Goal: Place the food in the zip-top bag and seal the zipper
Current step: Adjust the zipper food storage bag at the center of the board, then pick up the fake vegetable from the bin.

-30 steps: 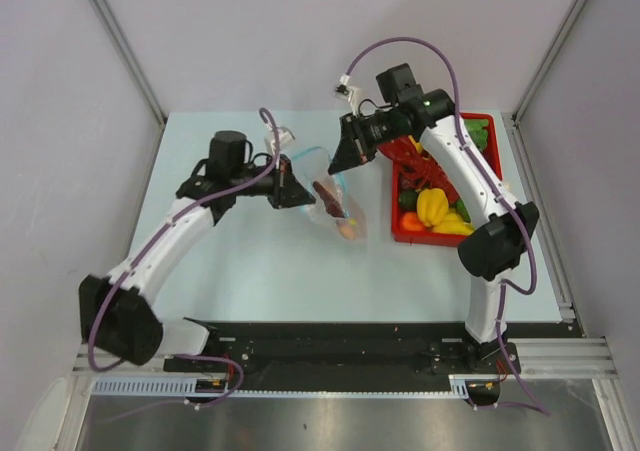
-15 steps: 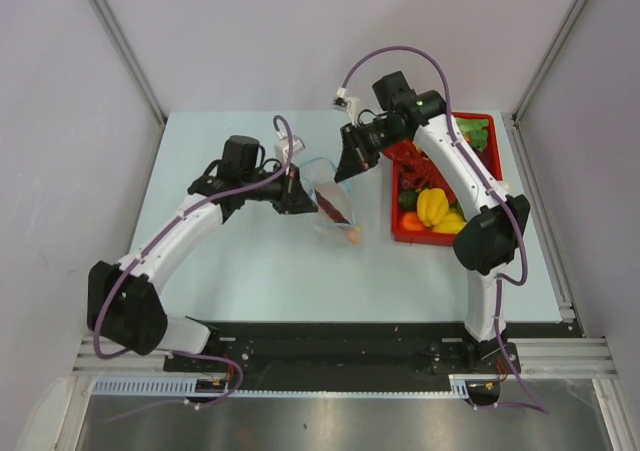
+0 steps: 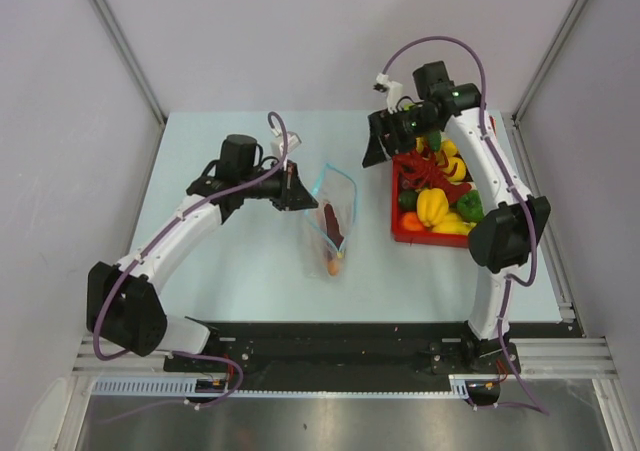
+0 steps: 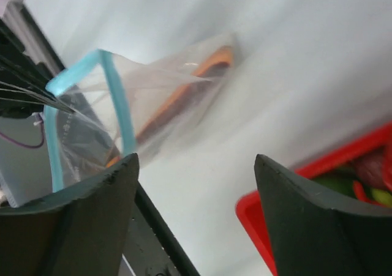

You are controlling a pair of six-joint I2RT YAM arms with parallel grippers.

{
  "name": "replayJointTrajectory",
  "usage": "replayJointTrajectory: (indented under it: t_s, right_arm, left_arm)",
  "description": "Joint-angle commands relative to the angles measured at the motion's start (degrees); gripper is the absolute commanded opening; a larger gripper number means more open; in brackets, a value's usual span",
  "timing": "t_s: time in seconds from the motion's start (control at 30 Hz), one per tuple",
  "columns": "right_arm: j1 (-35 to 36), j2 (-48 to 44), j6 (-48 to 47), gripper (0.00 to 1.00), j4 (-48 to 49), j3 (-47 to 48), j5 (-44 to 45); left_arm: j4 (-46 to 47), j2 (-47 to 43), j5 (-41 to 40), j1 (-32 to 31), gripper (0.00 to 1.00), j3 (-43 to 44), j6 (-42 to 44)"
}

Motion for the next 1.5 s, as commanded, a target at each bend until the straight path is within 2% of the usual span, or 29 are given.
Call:
replayJointTrajectory:
  t_s: [0.0, 0.07, 0.2, 0.4, 0.5, 0.7, 1.1, 1.2, 1.3, 1.47]
  right_arm:
    - [-5.4, -4.9, 0.4, 0.85, 3.0, -0.2, 7.2]
    - [-7.6, -4.2, 1.2, 0.85, 5.3, 0.3, 10.1]
    - [-11.5, 0.6, 3.2, 0.82, 11.3, 2.5, 22.7]
    - [-12.8, 8.5, 2.5, 0.78, 19.8, 8.4, 33.3]
    - [-12.8, 13.3, 1.2, 0.76, 22.2, 12.0, 34.9]
    - [-12.0, 18.4, -0.7, 0.75, 28.0, 12.8, 38.1]
    - [-12.5, 24.8, -2.3, 0.75, 30.4, 12.4, 40.4]
    - [-12.8, 25.2, -1.3, 0.71, 30.1, 12.1, 40.4]
    - [-13.4, 25.0, -0.1, 0.62, 29.2, 12.0, 40.1]
    - [-14.2, 21.4, 1.5, 0.41, 28.2, 9.6, 40.0]
  left_arm:
    - [4.1, 0.1, 2.3, 2.3, 0.0, 1.4, -2.8]
    - [4.6, 0.5, 2.6, 2.7, 0.0, 1.5, -3.2]
    - [5.1, 1.8, 3.3, 3.3, 0.0, 2.3, -3.6]
    - [4.4, 3.1, 3.4, 4.0, 0.0, 3.6, -3.2]
    - [4.0, 3.3, 3.0, 4.3, 0.0, 3.8, -3.2]
    - [3.0, 4.2, 2.5, 4.8, 0.0, 4.5, -2.6]
    - [2.3, 6.4, 2.4, 5.1, 0.0, 6.5, -2.6]
    - [2.2, 7.0, 2.8, 5.2, 0.0, 7.1, -2.5]
    - [2.2, 7.3, 2.8, 5.2, 0.0, 7.3, -2.4]
    - [2.3, 7.4, 2.8, 5.2, 0.0, 7.5, -2.4]
